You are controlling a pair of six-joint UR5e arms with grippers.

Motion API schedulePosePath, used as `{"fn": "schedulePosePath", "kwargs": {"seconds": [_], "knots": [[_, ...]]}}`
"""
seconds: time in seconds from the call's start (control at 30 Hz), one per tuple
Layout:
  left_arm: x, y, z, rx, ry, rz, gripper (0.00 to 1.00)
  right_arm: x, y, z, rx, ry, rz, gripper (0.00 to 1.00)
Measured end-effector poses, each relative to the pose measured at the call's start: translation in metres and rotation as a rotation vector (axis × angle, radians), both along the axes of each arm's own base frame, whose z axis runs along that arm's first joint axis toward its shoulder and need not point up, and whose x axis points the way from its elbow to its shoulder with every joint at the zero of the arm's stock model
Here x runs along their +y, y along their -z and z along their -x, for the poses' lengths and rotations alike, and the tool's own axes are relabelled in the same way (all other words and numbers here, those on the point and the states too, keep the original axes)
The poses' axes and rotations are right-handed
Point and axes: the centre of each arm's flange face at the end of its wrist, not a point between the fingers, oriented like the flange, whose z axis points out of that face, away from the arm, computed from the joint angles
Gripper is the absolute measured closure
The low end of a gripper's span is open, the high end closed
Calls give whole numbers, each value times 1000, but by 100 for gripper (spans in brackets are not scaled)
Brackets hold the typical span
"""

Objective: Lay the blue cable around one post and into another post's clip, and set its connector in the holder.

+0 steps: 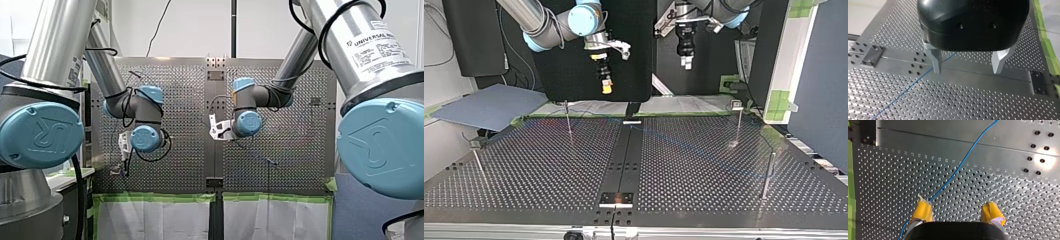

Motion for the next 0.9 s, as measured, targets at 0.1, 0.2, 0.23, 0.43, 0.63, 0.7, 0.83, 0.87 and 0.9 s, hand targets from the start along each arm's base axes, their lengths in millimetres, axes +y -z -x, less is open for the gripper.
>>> {"fn": "schedulePosePath", "kwargs": {"seconds": [0.1, 0.2, 0.23, 0.43, 0.63, 0.7, 0.83, 0.87, 0.9], "knots": [[-3, -1, -2, -15, 21, 14, 0, 4, 1, -3, 4, -21, -5, 0], [-6, -3, -4, -31, 47, 26, 0, 7, 1, -4, 10, -39, -14, 0], [-7, -3, -5, -34, 54, 28, 0, 8, 2, -4, 11, -42, -16, 0], [-9, -4, -6, -46, 69, 36, 0, 9, 2, -6, 13, -54, -14, 0], [-9, -4, -7, -48, 68, 37, 0, 9, 2, -6, 13, -61, -13, 0], [-9, -4, -7, -48, 68, 37, 0, 9, 2, -6, 13, -61, -13, 0], [-9, -4, -7, -48, 68, 37, 0, 9, 2, -6, 13, -61, -13, 0], [-9, -4, -7, -48, 68, 37, 0, 9, 2, -6, 13, -61, -13, 0], [-9, -4, -7, -48, 68, 37, 0, 9, 2, -6, 12, -61, -13, 0]]}}
